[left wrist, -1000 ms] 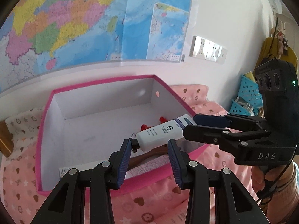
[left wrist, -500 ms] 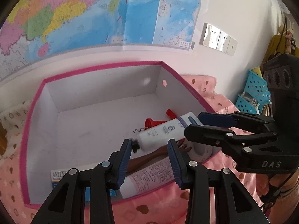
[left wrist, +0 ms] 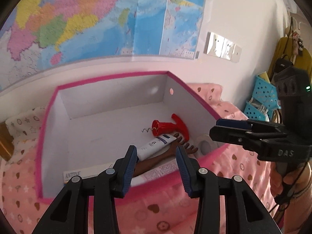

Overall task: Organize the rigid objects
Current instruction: 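Open the right gripper to drop the lotion tube into the box, then withdraw the right gripper and move it to the pink lotion tube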

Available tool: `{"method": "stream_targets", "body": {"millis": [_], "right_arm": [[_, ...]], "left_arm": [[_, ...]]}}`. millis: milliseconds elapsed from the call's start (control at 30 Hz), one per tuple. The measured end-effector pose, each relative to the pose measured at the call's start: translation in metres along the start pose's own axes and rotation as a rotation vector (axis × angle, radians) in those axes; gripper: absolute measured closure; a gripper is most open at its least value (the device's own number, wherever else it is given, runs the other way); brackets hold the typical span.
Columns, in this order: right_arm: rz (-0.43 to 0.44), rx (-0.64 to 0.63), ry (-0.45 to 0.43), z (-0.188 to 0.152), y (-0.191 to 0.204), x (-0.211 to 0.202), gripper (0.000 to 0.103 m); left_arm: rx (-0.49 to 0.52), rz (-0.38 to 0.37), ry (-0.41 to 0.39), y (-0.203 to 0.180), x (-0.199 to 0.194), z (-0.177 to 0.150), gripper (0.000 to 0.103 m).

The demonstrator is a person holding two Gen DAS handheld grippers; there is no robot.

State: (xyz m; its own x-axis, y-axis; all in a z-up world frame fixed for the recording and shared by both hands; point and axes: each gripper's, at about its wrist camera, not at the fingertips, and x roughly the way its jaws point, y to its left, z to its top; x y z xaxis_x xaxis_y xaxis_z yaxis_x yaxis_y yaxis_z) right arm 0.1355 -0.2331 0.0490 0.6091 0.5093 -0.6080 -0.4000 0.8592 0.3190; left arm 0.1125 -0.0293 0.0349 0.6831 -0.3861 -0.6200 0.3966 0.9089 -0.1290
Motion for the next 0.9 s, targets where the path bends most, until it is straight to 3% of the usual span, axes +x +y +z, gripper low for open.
{"method": "stream_targets", "body": {"millis": [333, 633, 900], "right_arm": [[0.074, 0.019, -0.03, -0.021, 0.004, -0.028, 0.047], [0.104, 0.029, -0.02, -0.045, 0.009, -0.043, 0.046], [0.096, 0.067, 0.051, -0.078, 0.003, -0.034, 0.046]], "left_arm": [[-0.039, -0.013, -0.07, 0.003, -0.041, -0.021, 0.052], [-0.08, -0.009, -0.028, 0.003, -0.047, -0.049, 0.051], [-0.108, -0.016, 0.016, -0.001, -0.047, -0.073, 0.051]]}}
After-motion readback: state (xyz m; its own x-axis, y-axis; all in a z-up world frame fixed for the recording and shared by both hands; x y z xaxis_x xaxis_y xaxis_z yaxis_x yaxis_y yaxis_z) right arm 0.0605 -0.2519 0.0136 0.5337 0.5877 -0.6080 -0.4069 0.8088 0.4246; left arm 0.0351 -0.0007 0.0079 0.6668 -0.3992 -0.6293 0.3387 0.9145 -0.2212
